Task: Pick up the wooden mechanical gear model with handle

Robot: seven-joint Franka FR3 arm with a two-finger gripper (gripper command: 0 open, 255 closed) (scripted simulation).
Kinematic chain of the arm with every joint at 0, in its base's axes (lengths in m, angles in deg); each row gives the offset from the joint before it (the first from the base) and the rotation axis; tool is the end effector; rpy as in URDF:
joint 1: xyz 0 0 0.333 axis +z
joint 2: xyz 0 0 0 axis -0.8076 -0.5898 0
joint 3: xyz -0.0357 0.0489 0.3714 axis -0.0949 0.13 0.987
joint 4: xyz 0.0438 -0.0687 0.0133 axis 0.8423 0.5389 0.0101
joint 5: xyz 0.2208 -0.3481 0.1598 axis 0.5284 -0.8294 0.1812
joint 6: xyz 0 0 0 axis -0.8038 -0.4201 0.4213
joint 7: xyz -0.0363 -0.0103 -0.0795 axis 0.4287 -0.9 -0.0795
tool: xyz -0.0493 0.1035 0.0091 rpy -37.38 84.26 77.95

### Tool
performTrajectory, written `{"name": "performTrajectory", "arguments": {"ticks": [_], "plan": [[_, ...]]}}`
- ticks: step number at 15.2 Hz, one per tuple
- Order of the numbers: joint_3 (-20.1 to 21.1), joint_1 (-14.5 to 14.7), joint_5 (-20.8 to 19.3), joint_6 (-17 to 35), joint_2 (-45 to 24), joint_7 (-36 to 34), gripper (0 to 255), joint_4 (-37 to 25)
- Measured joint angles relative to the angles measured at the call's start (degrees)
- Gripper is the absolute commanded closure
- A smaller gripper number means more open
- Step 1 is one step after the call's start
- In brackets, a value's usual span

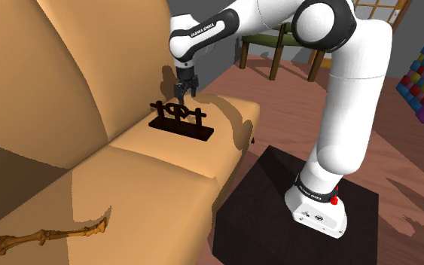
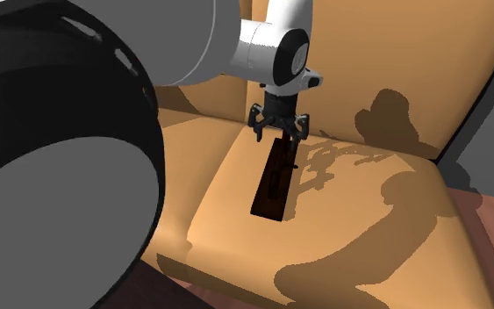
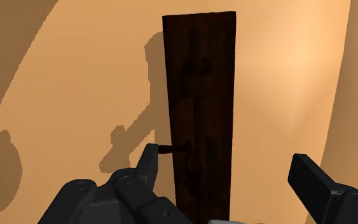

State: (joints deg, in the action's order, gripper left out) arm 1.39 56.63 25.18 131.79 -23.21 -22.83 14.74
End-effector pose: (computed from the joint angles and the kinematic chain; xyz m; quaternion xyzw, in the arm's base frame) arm 0.6776 0.0077 0.4328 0.9981 0.0579 -0.0200 0.0097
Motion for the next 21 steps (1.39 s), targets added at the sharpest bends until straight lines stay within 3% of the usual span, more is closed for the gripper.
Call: {"name": "performTrajectory", "arguments": {"ticks": [6, 13, 14, 21], "plan": [[0.23, 0.46, -1.25, 0.13, -12.69, 0.91, 0, -13.65], [0.22, 0.4, -1.37, 4.17, -15.4, 0.94, 0, -12.42], [0.22, 0.39, -1.37, 4.4, -15.51, 0.95, 255, -12.3], [0.24, 0.38, -1.36, 4.57, -15.6, 0.99, 255, -12.28]]}}
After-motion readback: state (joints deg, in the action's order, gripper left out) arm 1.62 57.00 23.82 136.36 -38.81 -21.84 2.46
